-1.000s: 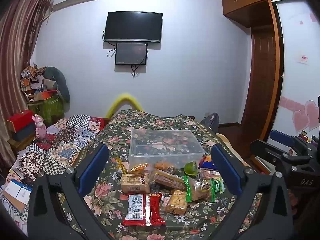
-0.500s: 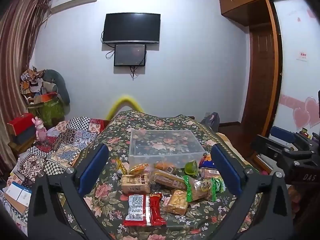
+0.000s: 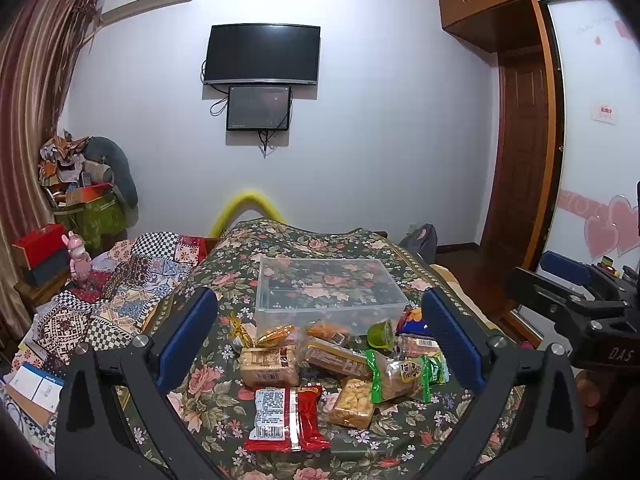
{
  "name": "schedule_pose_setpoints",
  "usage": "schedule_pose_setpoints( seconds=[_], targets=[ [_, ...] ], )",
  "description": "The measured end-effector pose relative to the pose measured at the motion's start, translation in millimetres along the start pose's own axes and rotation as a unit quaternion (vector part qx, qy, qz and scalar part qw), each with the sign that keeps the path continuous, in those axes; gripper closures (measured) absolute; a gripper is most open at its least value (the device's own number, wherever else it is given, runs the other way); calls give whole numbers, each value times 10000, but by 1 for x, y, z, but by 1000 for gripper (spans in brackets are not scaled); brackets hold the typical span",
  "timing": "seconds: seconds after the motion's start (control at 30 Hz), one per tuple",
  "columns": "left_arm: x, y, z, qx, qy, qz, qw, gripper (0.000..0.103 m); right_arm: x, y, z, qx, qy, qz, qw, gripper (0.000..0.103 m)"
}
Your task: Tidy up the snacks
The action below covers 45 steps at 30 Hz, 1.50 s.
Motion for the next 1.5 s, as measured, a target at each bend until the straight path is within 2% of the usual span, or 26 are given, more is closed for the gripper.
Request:
schedule_pose_setpoints(
  seconds=[1.5],
  targets=[
    [-6, 5, -1, -31, 84, 146, 9999, 0, -2, 1, -2, 21, 61, 72, 10000, 0]
  ],
)
Point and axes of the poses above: each gripper's, at about its wrist camera, not at the fingertips, and x roughly the way its jaws point, z to its right, y to its top, the point moved 9 cm from there along x, roughly the way its jaws point, and after that the axes turned 8 degrees about -z, right-handed, at the moved point
